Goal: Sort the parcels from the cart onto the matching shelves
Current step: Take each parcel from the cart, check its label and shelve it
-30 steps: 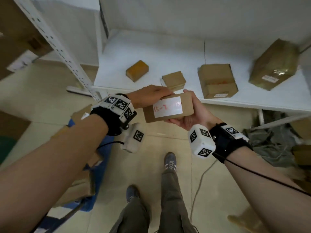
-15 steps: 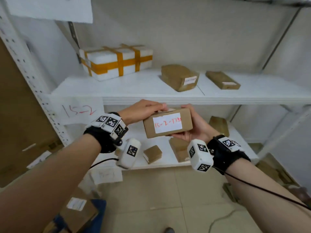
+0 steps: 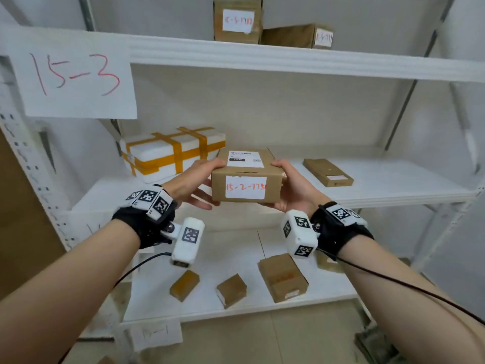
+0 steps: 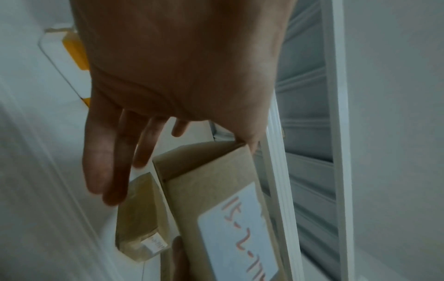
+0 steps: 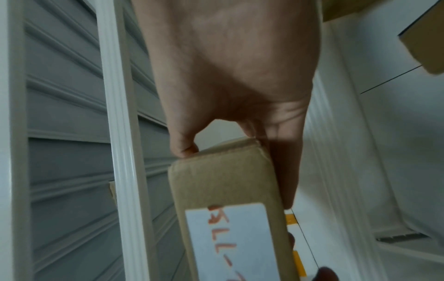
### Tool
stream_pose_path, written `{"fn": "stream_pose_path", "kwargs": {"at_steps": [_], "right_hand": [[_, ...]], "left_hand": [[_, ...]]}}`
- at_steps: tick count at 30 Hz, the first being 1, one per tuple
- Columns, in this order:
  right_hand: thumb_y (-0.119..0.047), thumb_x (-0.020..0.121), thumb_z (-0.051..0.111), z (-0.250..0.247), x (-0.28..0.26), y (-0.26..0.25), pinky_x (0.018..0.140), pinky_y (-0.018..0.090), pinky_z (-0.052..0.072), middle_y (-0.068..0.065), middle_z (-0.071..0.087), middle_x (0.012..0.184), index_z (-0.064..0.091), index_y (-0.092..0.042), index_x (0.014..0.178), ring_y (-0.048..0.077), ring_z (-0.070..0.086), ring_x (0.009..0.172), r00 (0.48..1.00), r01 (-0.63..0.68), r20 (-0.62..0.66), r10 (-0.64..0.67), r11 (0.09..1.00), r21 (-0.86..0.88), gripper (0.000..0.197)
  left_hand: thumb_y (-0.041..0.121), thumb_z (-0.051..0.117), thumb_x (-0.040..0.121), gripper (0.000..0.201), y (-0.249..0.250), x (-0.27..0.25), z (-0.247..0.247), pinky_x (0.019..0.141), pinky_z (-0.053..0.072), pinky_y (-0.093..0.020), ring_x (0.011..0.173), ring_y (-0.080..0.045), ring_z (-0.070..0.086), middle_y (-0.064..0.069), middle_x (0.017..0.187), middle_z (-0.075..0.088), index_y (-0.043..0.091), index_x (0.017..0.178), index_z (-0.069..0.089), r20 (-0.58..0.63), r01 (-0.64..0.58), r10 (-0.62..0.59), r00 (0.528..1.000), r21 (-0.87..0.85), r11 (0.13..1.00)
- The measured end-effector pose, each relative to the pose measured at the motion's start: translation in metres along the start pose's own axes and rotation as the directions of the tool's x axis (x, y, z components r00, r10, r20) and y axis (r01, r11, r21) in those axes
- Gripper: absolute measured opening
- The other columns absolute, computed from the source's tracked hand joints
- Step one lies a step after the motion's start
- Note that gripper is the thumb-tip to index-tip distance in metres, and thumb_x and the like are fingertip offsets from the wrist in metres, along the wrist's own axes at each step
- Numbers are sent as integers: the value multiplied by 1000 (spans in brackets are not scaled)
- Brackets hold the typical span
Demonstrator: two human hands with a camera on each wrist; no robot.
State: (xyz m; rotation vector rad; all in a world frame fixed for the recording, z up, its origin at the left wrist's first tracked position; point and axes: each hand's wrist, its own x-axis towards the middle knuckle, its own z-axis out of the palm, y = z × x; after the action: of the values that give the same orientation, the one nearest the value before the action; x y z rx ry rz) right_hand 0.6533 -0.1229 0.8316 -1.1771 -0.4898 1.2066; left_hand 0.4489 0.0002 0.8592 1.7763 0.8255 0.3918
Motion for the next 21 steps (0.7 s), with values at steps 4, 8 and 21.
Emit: {"fn": "stream_pose_path", "kwargs": {"at_steps": [4,8,21], "right_hand": [[-49,95,58,6,33,-8,76,43,62,7,75,86,70,-14,101,24,71,85,1000,-24,12,24,998,-54,38],[-49,92,62,7,67,-10,75,50,63,11,66,102,62,-10,101,30,67,99,996,-86,-9,86,994,-71,40],[-28,93,61,-31,154,-5,96,55,54,9,72,83,63,-13,115,31,68,89,979,-202,-29,201,957,-208,27]], "left_hand": [[57,49,92,38,3,17,-8,77,61,-38,69,-26,72,-13,101,70,30,114,65,2,74,-74,997,-42,996],[48,53,95,40,-8,53,-12,65,62,-34,52,-18,67,-15,91,69,19,121,63,-101,164,-172,980,-86,983],[38,63,94,43,-52,151,17,84,59,-50,82,-28,69,-6,100,55,13,122,43,-290,276,-329,899,-210,938]]}}
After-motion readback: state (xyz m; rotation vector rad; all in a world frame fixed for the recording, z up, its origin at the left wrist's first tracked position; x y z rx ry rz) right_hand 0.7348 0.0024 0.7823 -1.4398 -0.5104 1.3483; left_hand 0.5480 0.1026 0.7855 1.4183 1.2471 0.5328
